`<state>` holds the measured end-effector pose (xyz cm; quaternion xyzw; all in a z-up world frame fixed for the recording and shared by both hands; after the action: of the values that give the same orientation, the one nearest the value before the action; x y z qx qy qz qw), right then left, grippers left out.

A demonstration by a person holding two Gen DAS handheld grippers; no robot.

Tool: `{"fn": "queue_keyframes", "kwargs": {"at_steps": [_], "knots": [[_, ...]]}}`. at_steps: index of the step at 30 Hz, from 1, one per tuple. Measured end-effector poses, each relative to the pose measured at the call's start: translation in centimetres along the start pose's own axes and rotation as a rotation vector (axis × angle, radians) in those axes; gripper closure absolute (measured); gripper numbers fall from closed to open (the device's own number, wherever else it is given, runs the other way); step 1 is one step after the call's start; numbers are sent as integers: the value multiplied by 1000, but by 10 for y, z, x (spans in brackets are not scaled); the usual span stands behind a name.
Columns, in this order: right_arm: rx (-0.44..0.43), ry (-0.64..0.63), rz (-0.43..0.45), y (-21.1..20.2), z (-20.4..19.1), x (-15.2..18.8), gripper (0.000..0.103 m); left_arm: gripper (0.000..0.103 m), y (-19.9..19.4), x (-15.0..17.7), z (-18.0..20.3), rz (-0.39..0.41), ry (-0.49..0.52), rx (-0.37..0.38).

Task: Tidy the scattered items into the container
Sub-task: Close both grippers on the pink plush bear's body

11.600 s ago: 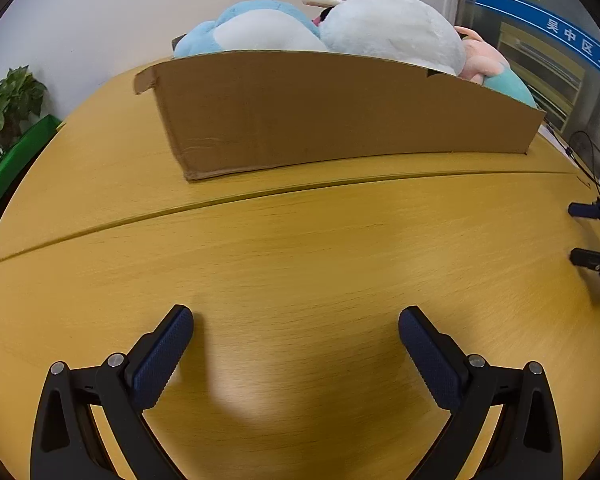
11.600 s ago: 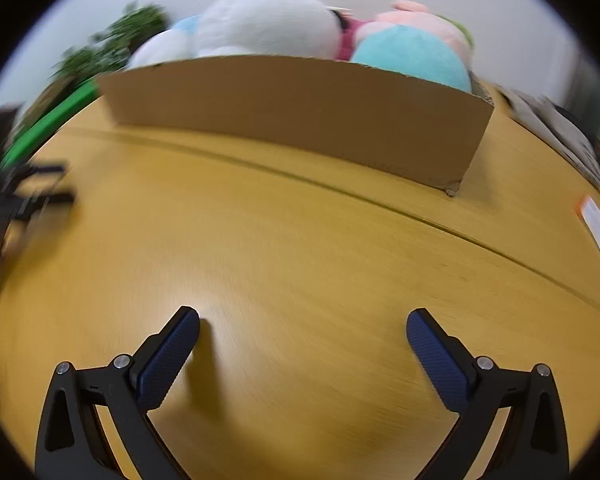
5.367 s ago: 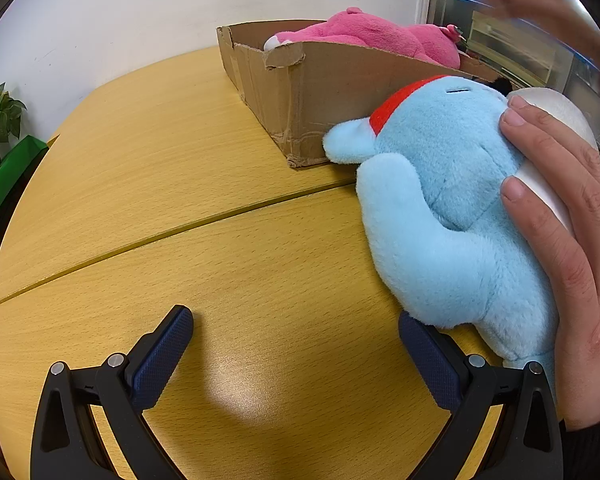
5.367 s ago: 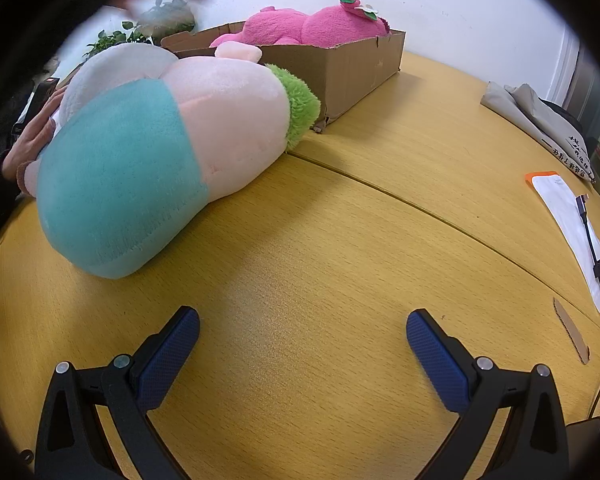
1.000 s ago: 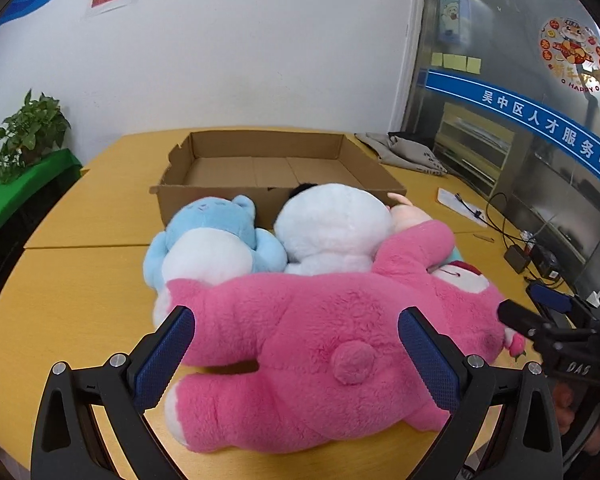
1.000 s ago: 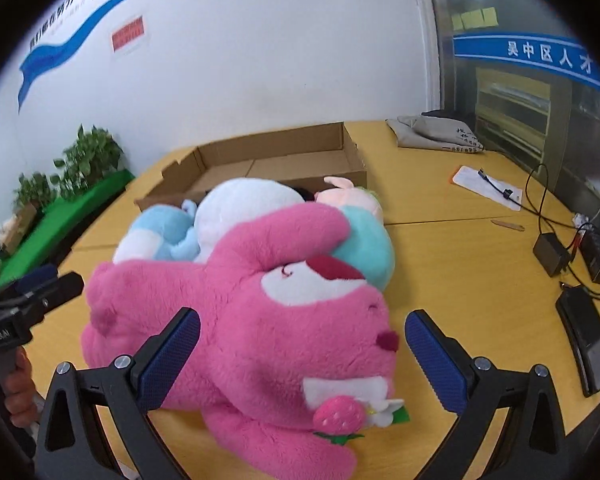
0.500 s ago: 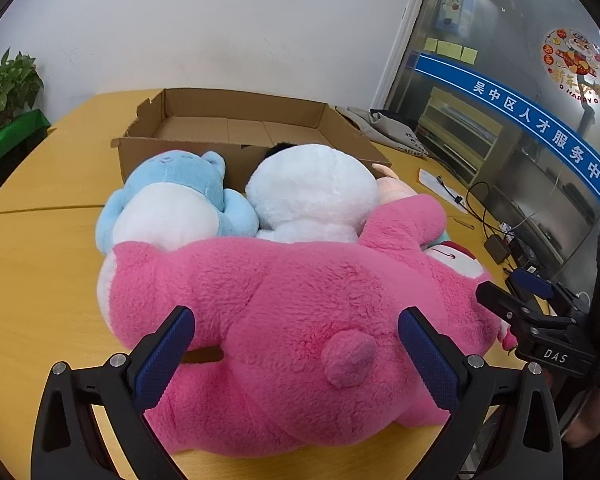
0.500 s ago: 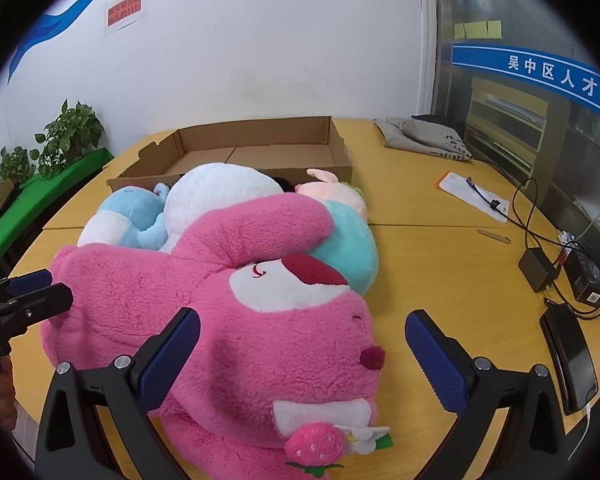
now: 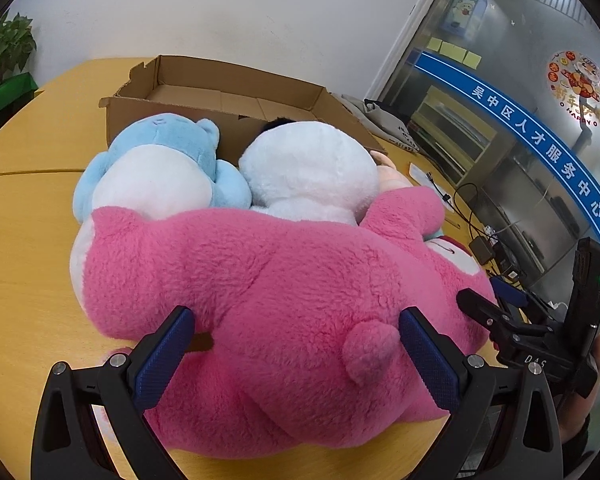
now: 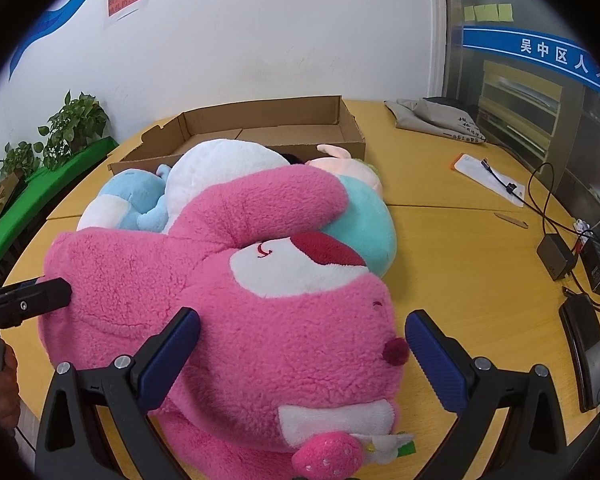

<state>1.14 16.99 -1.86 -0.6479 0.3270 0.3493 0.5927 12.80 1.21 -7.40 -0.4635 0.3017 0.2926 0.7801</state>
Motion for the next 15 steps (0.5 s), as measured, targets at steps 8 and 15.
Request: {"fn": "queue_keyframes", "kwargs": {"at_steps": [8,15], "knots": [[-45,29,-15,12,5,2,1,0,6,1,-5,-10,0,49],[-125,43,-15,23,16,10,0,0,11,8,-3,-64,-7,148]]}}
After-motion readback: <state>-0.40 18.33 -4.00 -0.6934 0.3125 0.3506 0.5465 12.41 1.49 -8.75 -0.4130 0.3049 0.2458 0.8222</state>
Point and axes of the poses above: each gripper's, at about its wrist camera, not at the fingertips, and y roughly the way its jaws point, z to its right, x to its underside, the point moved 1 cm from there along y, roughly the way its jaws point, and after that the axes turned 10 degrees about z, right-handed, at the moved point
